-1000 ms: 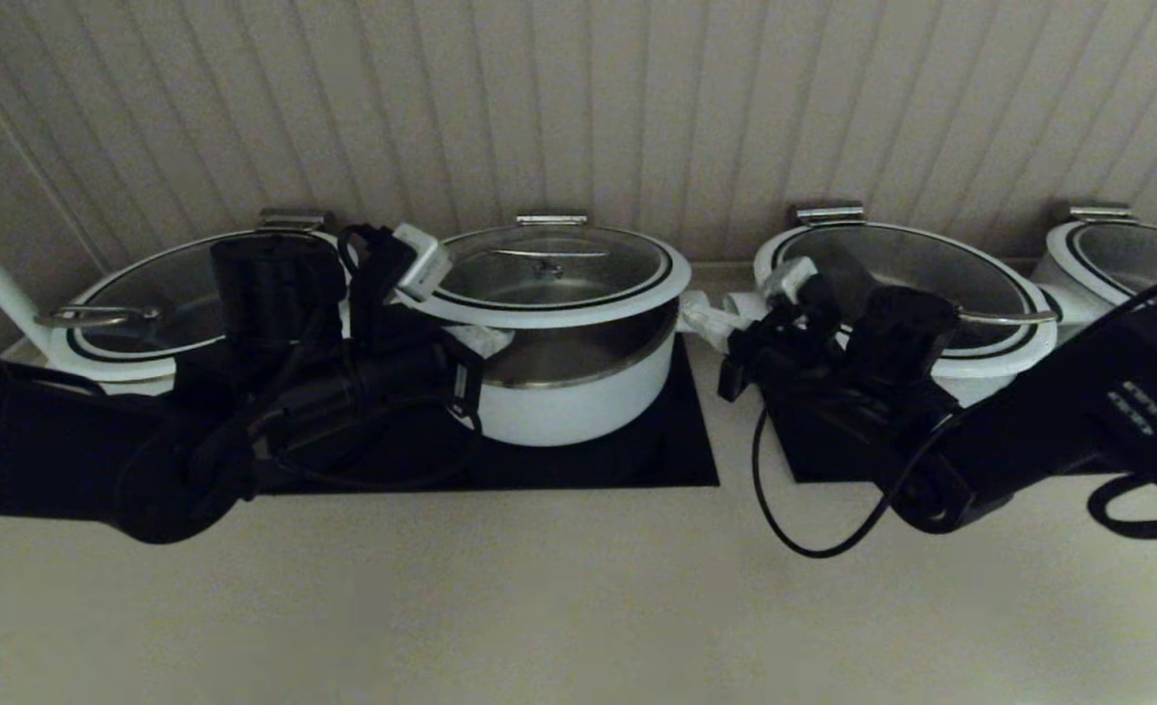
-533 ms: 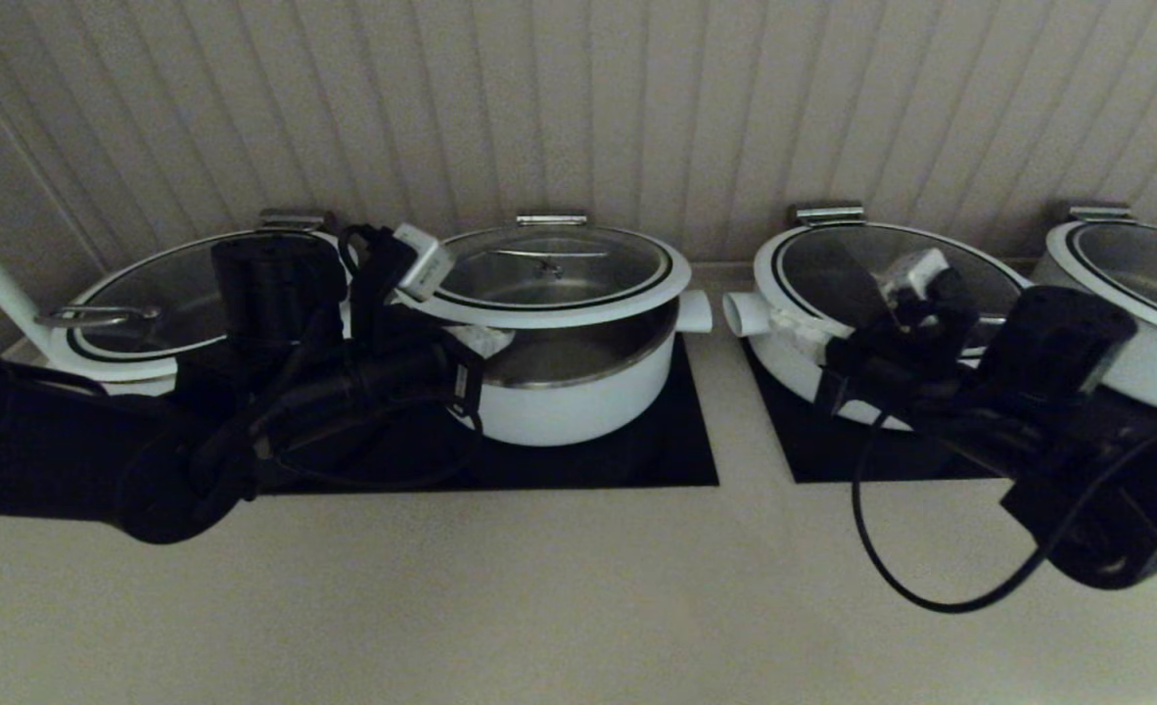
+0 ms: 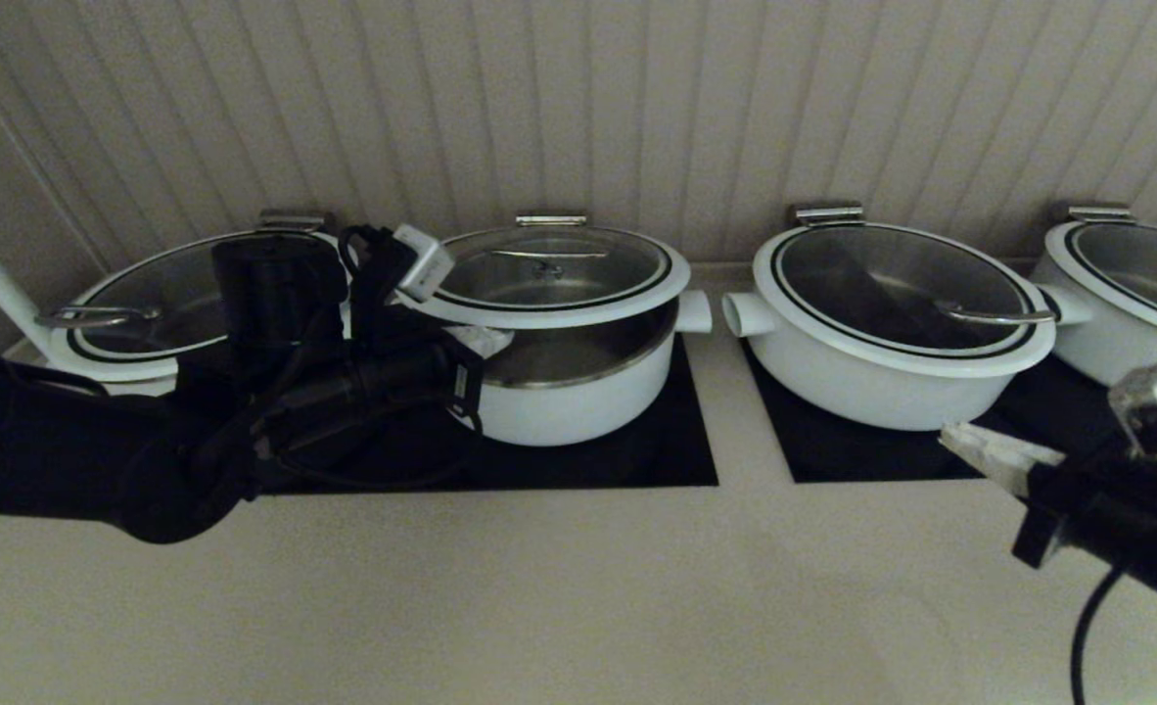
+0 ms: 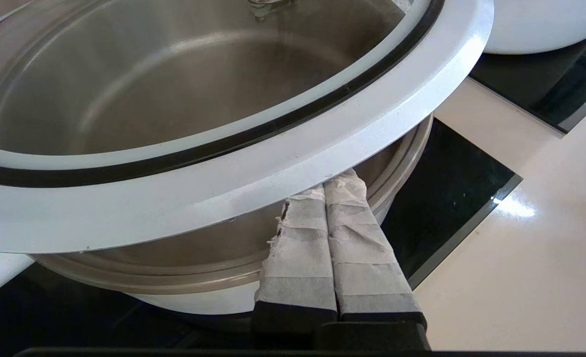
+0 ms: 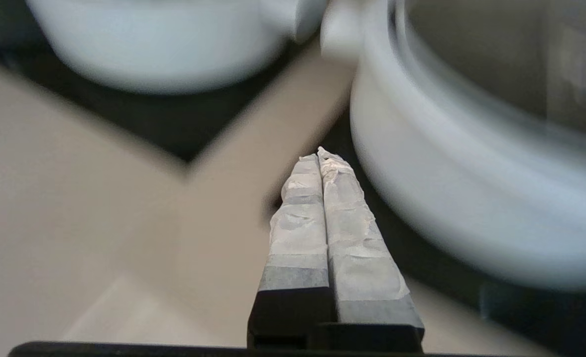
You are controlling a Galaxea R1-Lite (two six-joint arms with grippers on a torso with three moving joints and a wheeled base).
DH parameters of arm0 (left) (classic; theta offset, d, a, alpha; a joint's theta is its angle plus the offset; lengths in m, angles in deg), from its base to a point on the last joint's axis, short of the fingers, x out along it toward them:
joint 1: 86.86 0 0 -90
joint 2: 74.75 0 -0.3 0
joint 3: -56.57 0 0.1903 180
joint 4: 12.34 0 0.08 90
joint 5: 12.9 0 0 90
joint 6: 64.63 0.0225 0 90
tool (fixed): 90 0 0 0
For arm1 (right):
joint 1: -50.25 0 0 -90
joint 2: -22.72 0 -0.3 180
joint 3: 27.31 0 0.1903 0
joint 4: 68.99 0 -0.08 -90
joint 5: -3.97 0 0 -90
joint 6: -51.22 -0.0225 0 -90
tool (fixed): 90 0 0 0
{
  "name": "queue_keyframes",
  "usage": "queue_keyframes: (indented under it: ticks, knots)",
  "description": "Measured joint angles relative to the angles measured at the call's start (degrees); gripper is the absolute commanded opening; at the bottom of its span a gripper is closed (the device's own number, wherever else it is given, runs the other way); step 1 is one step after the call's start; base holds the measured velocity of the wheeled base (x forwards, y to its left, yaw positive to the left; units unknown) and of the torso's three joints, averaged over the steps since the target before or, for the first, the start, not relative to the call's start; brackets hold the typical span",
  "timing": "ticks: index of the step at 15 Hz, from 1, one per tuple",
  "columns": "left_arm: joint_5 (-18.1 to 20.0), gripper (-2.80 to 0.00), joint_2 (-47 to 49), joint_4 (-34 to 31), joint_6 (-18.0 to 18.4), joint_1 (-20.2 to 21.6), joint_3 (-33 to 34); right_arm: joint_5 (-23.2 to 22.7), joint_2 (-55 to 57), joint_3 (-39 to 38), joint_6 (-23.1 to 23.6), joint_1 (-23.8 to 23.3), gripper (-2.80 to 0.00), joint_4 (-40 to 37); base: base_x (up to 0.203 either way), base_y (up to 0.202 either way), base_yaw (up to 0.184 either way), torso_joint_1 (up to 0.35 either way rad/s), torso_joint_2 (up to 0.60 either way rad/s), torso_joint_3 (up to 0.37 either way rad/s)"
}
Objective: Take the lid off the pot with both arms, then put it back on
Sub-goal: Open the pot lid completely
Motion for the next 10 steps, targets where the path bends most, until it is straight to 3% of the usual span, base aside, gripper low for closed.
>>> queue_keyframes:
  ticks: [4, 10]
  knots:
    - [0.0, -2.80, 0.0, 0.0, 0.0, 0.0, 0.0, 0.7, -11.9, -8.3, -0.2, -2.3, -2.80, -9.6, 0.000, 0.000, 0.000, 0.000, 0.00, 0.000]
    - [0.0, -2.80, -0.4, 0.1, -0.1, 0.0, -0.1, 3.3, -39.4, -8.9, 0.5, -2.6, -2.80, -41.6, 0.000, 0.000, 0.000, 0.000, 0.00, 0.000]
